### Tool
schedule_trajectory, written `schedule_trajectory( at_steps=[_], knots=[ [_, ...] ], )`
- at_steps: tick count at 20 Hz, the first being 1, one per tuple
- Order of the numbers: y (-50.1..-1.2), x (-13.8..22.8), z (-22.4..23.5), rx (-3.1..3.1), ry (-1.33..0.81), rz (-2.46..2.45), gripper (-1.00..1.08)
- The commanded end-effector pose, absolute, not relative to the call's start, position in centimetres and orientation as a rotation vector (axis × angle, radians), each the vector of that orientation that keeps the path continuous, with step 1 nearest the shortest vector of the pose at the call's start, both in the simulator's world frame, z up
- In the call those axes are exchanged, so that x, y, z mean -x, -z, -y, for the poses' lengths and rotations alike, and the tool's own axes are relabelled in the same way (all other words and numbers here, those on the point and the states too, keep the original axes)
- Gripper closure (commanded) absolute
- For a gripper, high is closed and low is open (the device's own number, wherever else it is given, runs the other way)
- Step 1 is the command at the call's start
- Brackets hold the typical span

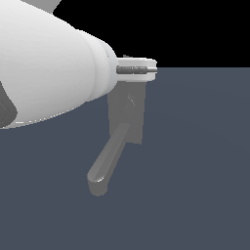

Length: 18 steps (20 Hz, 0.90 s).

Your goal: Turn on the faucet by rotating a designated handle.

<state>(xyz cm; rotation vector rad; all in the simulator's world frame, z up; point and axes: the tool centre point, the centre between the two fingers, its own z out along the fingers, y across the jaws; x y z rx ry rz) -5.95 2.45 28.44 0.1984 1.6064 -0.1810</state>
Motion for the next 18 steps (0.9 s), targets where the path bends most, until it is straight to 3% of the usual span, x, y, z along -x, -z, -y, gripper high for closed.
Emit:
schedule_trajectory(
  at_steps=[1,18],
  knots=[
    [-28.4,5.9,-2.4,-0.201,0.184,-1.605,1.08],
    [-28.4,6.8,4.2,-0.212,0.190,-1.567,1.08]
  ],
)
